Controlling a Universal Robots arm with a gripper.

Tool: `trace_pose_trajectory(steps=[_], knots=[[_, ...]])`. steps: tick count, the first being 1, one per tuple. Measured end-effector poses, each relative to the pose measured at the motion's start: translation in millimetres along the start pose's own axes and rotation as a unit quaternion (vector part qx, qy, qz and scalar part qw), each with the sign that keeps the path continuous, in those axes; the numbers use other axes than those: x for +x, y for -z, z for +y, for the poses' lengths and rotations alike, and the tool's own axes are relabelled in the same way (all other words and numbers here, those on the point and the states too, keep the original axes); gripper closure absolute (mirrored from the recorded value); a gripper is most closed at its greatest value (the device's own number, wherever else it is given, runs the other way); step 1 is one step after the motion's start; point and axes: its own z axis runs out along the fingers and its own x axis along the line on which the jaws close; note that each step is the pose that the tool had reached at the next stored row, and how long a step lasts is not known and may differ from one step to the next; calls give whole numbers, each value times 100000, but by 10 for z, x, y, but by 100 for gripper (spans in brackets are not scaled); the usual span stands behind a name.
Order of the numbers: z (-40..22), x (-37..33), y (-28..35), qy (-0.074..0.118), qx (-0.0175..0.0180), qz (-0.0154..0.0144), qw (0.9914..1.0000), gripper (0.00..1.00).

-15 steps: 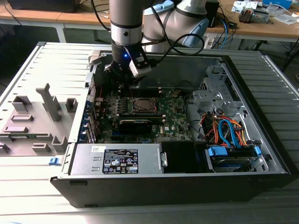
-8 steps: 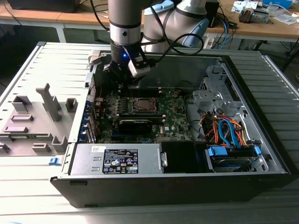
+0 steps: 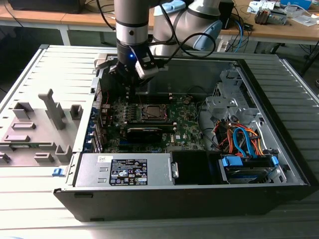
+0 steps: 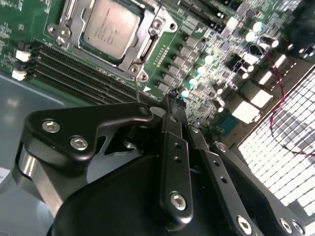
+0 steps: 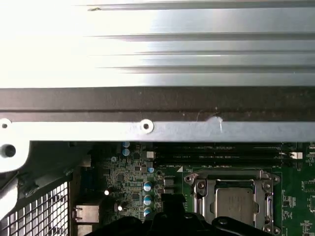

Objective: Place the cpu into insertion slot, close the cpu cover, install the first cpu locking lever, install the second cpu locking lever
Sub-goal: 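Install the second cpu locking lever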

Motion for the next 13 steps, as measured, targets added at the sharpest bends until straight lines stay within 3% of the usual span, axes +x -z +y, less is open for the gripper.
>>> trace_pose_trajectory(steps=[6,13], knots=[[82,2,2,-6,6,7,100000,89],[84,-65,3,-3,5,4,100000,89]])
